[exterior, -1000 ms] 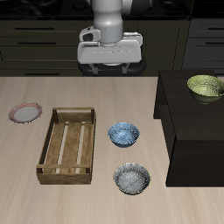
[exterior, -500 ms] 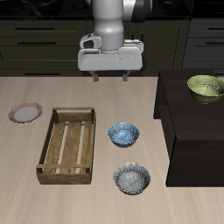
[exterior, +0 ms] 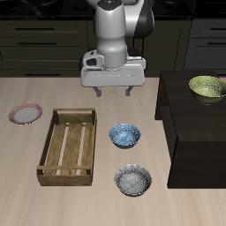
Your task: Place the blue bowl on the plate
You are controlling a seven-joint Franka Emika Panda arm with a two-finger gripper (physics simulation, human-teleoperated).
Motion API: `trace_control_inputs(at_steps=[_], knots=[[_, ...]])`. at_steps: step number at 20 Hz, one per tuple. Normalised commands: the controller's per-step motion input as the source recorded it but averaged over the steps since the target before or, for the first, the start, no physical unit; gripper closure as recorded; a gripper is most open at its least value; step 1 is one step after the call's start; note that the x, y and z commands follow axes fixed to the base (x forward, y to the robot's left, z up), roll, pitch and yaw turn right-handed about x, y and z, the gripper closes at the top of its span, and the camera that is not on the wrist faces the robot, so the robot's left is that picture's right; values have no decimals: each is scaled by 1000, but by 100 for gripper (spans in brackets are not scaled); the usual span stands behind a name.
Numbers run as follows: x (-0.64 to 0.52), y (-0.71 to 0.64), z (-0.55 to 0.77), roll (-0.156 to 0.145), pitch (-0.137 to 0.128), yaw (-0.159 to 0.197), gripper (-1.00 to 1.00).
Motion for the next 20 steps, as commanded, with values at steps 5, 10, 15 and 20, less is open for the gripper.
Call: trace_control_inputs(at_steps=[5, 10, 15, 20], knots=[[64, 23, -291, 4, 41, -18, -100], [63, 1, -343, 12, 39, -17, -100], [81, 77, -331, 12, 55, -14, -100], [51, 29, -259, 11, 32, -2, -100]])
